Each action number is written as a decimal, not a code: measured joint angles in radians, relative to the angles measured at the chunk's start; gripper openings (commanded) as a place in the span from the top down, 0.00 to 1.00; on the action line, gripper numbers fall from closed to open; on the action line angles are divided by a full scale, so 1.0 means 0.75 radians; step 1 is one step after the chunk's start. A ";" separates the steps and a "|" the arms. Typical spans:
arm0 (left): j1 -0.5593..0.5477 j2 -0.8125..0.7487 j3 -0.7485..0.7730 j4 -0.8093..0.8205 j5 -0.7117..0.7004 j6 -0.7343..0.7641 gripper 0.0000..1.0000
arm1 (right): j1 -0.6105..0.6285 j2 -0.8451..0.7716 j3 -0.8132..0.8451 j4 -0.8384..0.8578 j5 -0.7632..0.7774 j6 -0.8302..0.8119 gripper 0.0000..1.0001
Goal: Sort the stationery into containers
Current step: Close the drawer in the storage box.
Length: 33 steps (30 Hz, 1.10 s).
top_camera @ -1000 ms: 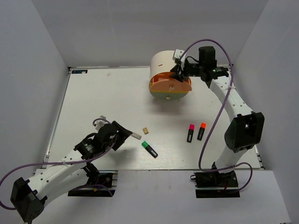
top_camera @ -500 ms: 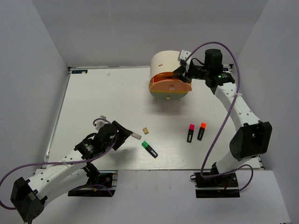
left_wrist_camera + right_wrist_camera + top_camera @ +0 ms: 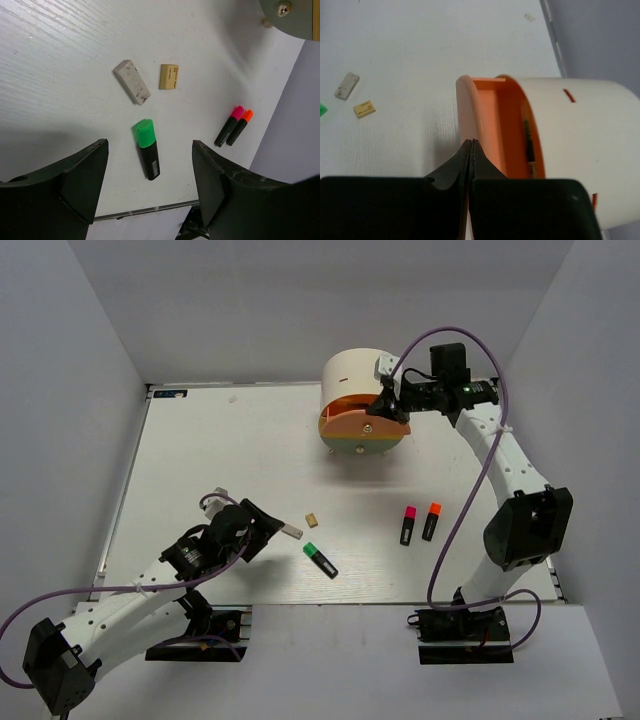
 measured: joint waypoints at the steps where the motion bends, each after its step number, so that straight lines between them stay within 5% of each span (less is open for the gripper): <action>1: 0.000 0.000 0.000 0.000 0.000 0.001 0.22 | 0.000 0.019 0.006 -0.031 0.009 -0.020 1.00; 9: 0.000 0.010 0.000 0.002 0.000 0.000 0.21 | 0.000 0.048 -0.030 -0.066 0.136 -0.057 1.00; 33: 0.000 0.048 -0.001 0.032 0.000 0.006 0.21 | 0.009 0.030 -0.228 0.347 0.446 0.120 1.00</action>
